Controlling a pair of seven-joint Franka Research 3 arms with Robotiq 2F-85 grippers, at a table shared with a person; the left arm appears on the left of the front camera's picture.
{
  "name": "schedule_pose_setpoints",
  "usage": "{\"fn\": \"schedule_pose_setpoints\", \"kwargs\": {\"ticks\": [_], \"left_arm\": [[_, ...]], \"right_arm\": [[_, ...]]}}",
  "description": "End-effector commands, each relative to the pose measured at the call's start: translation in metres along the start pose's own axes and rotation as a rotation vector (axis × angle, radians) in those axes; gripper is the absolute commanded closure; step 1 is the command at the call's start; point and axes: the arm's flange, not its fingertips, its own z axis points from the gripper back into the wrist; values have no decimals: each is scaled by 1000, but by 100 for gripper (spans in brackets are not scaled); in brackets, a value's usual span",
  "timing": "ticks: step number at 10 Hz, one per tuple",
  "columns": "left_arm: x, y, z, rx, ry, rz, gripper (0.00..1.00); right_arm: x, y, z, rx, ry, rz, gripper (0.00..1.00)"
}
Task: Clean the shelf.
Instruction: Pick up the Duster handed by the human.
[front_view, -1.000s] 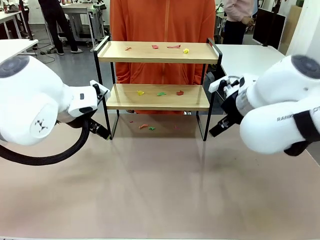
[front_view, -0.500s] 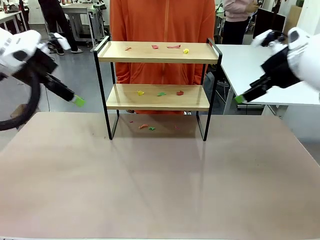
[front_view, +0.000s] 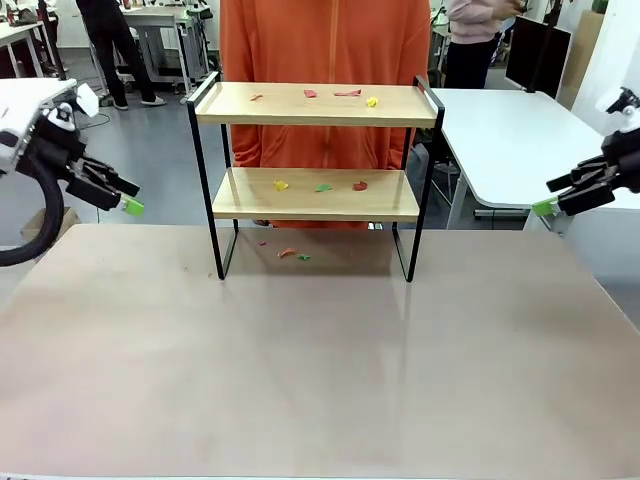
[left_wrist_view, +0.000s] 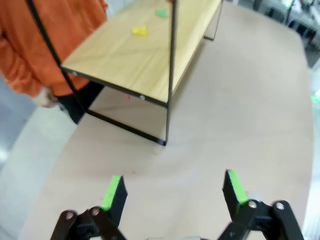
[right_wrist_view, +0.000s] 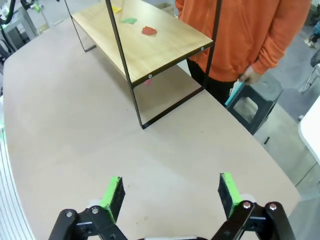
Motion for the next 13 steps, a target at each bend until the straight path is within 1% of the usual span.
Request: {"fn": "schedule_pose_setpoints", "kwargs": {"ticks": [1,4,5,6,7,8,9,10,11,13], "left_arm": [[13,-9,10,-1,3,-28,0],[13,-9,10,-1,3,-28,0],[7,-5,3,7,21,-16,0],[6,26,-6,-36,-25,32,0],[-1,62,-14,8,-76,74,0],[-9,82,-20,-17,-102,51,0],[-16,95,-22,-68,-163,-11,0],[-27,110,-19,-79,-220,-83,0],[-42,125,-17,-130,-283,-129,0],[-63,146,-21,-176,-367,-173,0]], "right_arm": [[19,17,1,-25,23,45,0],[19,17,1,-25,23,45,0],[22,18,-3,-26,37,27,0],[21,-16,-8,3,-8,-1,0],[10,-48,-10,54,-59,-13,0],[-1,-69,-11,106,-107,0,0],[-13,-86,-13,167,-158,32,0],[-23,-101,-15,203,-195,81,0],[-32,-118,-22,209,-223,161,0],[-43,-151,-41,241,-262,241,0]]}}
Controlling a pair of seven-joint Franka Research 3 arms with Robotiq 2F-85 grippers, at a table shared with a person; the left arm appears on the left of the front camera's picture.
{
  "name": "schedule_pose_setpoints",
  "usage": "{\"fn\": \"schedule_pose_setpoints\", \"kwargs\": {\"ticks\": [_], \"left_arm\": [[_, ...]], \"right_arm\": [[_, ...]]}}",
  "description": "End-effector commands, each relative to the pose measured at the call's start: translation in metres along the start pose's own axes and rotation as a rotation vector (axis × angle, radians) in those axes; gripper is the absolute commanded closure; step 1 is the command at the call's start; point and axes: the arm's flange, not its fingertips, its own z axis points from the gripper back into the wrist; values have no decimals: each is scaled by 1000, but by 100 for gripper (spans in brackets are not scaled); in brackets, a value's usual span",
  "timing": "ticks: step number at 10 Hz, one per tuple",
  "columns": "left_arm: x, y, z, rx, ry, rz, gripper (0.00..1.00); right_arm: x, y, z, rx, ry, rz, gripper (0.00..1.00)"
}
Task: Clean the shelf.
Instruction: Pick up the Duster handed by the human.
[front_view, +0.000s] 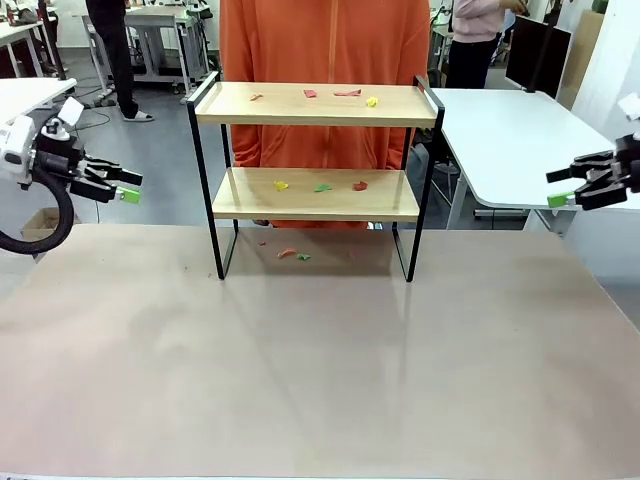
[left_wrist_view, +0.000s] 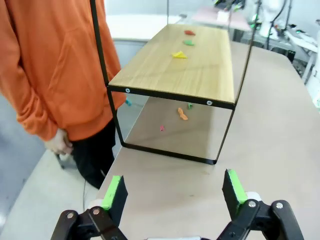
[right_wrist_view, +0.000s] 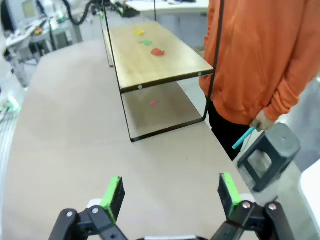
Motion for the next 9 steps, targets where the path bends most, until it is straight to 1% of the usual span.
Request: {"fn": "schedule_pose_setpoints", "kwargs": {"ticks": [1,2,3,4,6,7,9], "left_arm": [[-16,17,0,-72,-110,-44,0],[-20,16,2,-85,-140,-65,0],[-20,14,1,-103,-163,-58,0],[-23,10,4,-61,-85,-38,0],[-23,10,4,-61,-85,-38,0],[-29,12,3,-81,-106,-40,0],[-32,17,-7,-47,-164,-148,0]], "right_arm": [[-6,-46,-10,1,-55,106,0],[-14,-50,-19,-16,-109,127,0],[-19,-49,-24,-1,-95,116,0],[-17,-38,-17,6,-42,73,0],[-17,-38,-17,6,-42,73,0],[-23,-48,-23,8,-58,83,0],[-26,-57,-37,1,-159,118,0]]}}
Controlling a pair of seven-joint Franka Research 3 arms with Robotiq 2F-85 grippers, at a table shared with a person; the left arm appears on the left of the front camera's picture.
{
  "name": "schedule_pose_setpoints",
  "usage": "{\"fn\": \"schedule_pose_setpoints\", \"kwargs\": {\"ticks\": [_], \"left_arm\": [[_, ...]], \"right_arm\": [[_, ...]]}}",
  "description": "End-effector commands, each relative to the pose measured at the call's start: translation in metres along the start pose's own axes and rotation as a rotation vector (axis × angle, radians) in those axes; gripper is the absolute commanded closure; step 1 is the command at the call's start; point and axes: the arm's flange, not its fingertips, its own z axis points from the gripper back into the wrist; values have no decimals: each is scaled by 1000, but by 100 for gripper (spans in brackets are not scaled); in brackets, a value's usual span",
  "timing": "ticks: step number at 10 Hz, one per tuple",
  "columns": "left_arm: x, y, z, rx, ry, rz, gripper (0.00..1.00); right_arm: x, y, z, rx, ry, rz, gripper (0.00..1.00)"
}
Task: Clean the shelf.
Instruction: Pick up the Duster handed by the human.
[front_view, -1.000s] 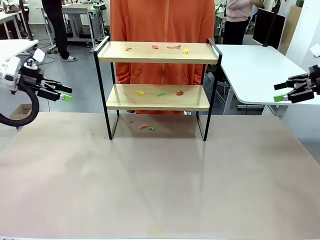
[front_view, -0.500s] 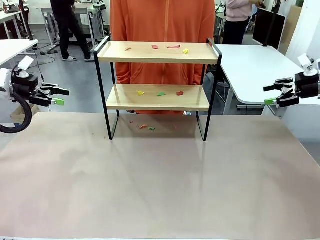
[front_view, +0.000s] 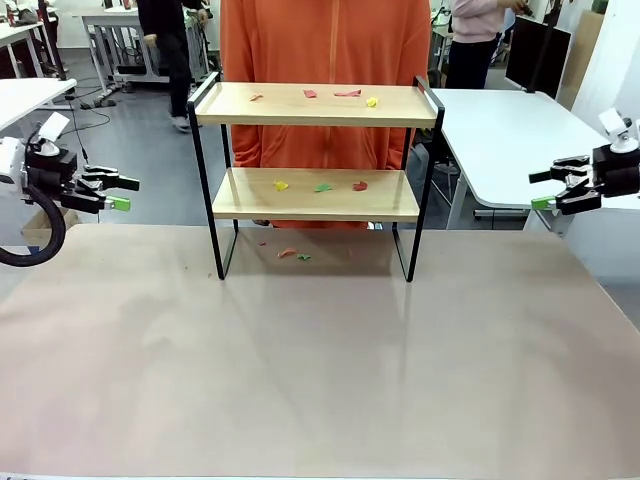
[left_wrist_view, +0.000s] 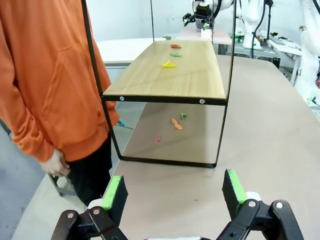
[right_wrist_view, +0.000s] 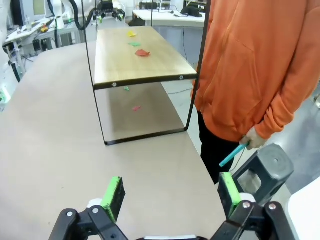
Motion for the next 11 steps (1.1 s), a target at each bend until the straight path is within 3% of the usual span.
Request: {"fn": "schedule_pose_setpoints", "kwargs": {"ticks": [1,5,11], "left_arm": [[-4,3,-4,6,-78,-128,0],[-17,17,6,-24,-224,-168,0],[-16,21,24,-35,-329,-173,0]], "right_arm": [[-5,-12,-9,-21,-124,49,0],[-13,-32,-18,-22,-203,31,0],[-10,-34,-15,-25,-286,43,0]]}}
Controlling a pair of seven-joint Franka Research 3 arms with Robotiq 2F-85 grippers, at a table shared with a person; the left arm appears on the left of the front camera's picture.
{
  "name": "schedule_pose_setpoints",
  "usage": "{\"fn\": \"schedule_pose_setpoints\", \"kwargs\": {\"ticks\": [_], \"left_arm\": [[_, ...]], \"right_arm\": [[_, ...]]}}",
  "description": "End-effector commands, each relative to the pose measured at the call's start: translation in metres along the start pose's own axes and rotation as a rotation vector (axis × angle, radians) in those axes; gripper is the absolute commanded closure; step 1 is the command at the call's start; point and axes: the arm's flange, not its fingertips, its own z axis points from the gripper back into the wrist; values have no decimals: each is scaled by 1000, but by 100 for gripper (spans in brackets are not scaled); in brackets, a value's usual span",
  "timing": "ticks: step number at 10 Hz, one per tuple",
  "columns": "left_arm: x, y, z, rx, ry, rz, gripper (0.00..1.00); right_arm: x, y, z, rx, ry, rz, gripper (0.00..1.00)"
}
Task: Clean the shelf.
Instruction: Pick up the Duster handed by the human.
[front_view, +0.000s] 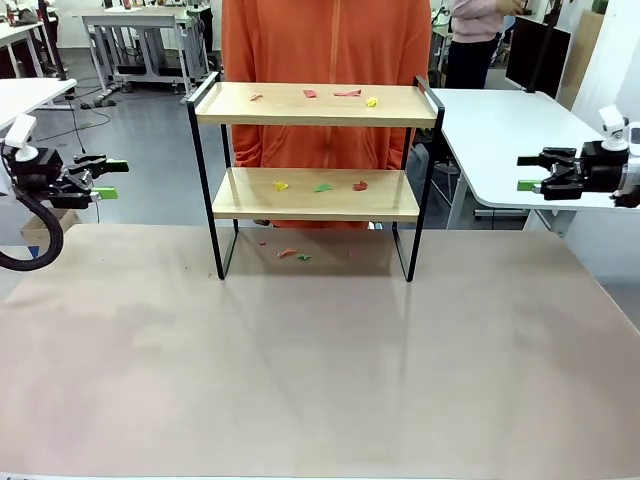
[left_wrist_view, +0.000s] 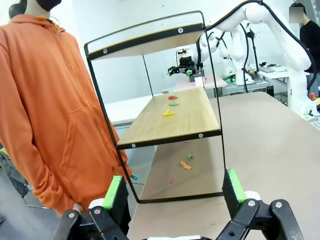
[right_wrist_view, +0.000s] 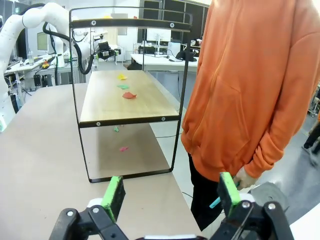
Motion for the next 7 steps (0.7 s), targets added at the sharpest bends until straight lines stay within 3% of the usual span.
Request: {"fn": "schedule_pose_setpoints", "kwargs": {"ticks": [1,5,6,7], "left_arm": [[2,7,4,-8,-51,3,0],[-1,15,16,-28,-126,29,0],[-2,18,18,-17,-133,48,0],[-5,4,13,-30,-80,8,0]], "right_arm": [[2,-6,0,1,-55,32,0],[5,-4,1,10,-71,35,0],[3,0,1,8,-29,2,0],[3,0,1,8,-29,2,0]]}}
